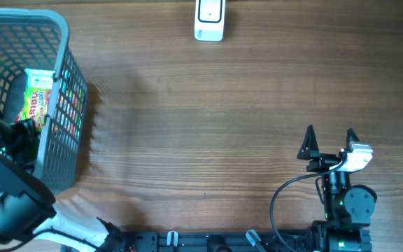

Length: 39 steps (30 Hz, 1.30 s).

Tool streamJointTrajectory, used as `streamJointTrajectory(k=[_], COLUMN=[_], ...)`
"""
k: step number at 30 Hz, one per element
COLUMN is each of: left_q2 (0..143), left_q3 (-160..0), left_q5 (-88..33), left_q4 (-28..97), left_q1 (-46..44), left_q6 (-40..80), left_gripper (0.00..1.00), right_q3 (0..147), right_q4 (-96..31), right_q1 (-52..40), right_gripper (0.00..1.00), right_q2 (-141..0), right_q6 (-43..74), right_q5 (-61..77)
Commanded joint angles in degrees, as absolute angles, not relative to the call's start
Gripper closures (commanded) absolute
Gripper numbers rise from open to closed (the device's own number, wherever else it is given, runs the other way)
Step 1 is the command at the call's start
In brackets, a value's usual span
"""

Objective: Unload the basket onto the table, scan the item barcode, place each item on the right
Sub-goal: 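Reach the left gripper into the basket and grasp the green-lidded jar, then carry the jar with the left gripper and set it on the table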

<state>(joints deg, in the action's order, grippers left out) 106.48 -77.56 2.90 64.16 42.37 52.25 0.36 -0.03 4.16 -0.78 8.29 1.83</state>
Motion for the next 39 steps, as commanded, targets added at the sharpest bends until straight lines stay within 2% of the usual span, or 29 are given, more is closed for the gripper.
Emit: streamJointTrajectory(k=[1, 4, 6, 11, 17, 19, 23, 25, 28, 33, 39], left_q2=[108.6, 108.6, 108.2, 102.7, 95.2, 92.6, 92.1, 97.0, 109.8, 130.0, 139.7], left_q3=[-77.0, -77.0, -77.2, -85.0, -119.6, -129.4, -132.3, -132.3, -132.3, -132.3, -132.2], left_q5=[1.1, 1.1, 2.2, 2.9, -8.0, -11.5, -8.4, -2.3, 1.2, 0.5, 0.5], left_q4=[65.4, 65.6, 65.6, 71.4, 82.2, 81.7, 76.9, 76.9, 79.2, 80.6, 80.6], left_q1=[41.2, 40.2, 40.2, 39.9, 34.7, 28.3, 2.4, -10.2, -24.4, -36.6, -40.0], left_q6=[52.7, 51.7, 50.0, 49.7, 46.6, 46.7, 46.7, 46.7, 46.7, 46.7, 47.0], left_gripper=[0.3, 0.59, 0.65, 0.65, 0.61, 0.59, 0.58, 0.58, 0.58, 0.55, 0.55], right_q3=[0.3, 0.3, 0.3, 0.3, 0.3, 0.3, 0.3, 0.3, 0.3, 0.3, 0.3], right_q4=[0.2, 0.2, 0.2, 0.2, 0.2, 0.2, 0.2, 0.2, 0.2, 0.2, 0.2], right_q1=[4.0, 4.0, 4.0, 4.0, 4.0, 4.0, 4.0, 4.0, 4.0, 4.0, 4.0], right_gripper=[0.0, 0.0, 0.0, 0.0, 0.0, 0.0, 0.0, 0.0, 0.0, 0.01, 0.0], right_q2=[-0.4, -0.4, -0.4, -0.4, -0.4, -0.4, -0.4, -0.4, -0.4, -0.4, -0.4], right_q6=[7.6, 7.6, 7.6, 7.6, 7.6, 7.6, 7.7, 7.6, 7.6, 7.7, 7.6], right_q5=[1.3, 1.3, 1.3, 1.3, 1.3, 1.3, 1.3, 1.3, 1.3, 1.3, 1.3])
